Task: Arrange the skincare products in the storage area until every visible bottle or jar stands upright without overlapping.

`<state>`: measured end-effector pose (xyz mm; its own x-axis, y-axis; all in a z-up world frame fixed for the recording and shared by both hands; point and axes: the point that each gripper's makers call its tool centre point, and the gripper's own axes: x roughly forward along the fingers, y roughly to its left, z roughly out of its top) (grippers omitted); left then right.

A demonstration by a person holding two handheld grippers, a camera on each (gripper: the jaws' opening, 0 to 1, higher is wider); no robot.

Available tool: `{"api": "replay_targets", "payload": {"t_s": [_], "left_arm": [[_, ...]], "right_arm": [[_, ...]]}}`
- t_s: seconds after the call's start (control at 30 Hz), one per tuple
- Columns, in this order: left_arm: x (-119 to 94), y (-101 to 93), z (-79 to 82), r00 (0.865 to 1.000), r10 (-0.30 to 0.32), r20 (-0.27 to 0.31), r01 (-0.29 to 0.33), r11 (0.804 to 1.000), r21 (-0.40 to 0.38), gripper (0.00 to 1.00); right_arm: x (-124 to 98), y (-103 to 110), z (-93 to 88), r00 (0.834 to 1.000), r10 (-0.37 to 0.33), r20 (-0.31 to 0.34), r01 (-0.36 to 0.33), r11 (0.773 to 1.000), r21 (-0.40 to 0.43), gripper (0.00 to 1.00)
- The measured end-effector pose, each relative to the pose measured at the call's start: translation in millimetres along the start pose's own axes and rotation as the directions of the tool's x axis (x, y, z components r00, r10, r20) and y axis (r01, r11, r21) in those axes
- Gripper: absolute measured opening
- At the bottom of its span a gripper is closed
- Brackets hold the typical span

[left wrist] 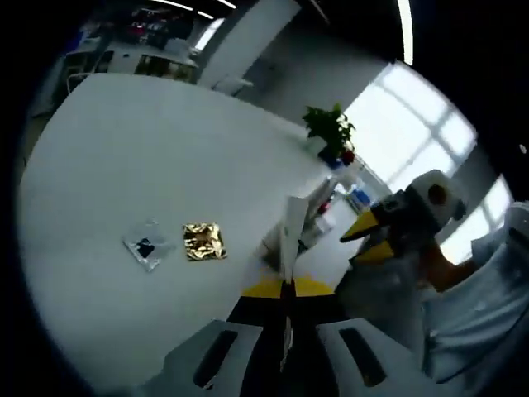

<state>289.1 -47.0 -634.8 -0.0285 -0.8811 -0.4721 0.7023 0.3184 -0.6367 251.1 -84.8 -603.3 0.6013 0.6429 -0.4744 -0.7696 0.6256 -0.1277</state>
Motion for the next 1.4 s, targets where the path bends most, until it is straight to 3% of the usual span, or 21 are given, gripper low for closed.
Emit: {"api": "replay_targets", "payload": {"t_s": [0.13, 0.33, 0.6, 1.0, 1.17, 1.4], "left_arm": [[13, 7.3, -8.3, 1.000, -0.015, -0.017, 0.014, 0.998, -0.064, 0.00], [27, 13.0, -19.3, 0.999, -0.007, -0.046, 0.002, 0.993, -0.117, 0.00], [39, 22.4, -23.7, 0.999, -0.003, -0.044, -0.006, 0.981, -0.194, 0.00], [56, 38.2, -38.8, 0.990, 0.034, -0.139, -0.061, 0.979, -0.194, 0.00], [61, 45.6, -53.3, 0.974, 0.054, -0.220, -0.101, 0.973, -0.209, 0.00], [62, 52.7, -64.9, 0.957, 0.068, -0.282, -0.132, 0.968, -0.215, 0.00]], "right_arm": [[12, 10, -13.0, 1.000, 0.030, -0.001, -0.030, 0.997, 0.072, 0.12], [24, 10, -39.9, 0.997, 0.011, -0.072, -0.004, 0.995, 0.097, 0.13], [37, 19, -70.4, 0.985, 0.040, -0.165, -0.023, 0.995, 0.100, 0.14], [53, 29, -98.7, 0.960, 0.077, -0.270, -0.059, 0.996, 0.074, 0.16], [51, 32, -103.2, 0.954, 0.093, -0.286, -0.071, 0.994, 0.086, 0.16], [50, 35, -105.0, 0.951, 0.105, -0.290, -0.079, 0.992, 0.102, 0.15]]}}
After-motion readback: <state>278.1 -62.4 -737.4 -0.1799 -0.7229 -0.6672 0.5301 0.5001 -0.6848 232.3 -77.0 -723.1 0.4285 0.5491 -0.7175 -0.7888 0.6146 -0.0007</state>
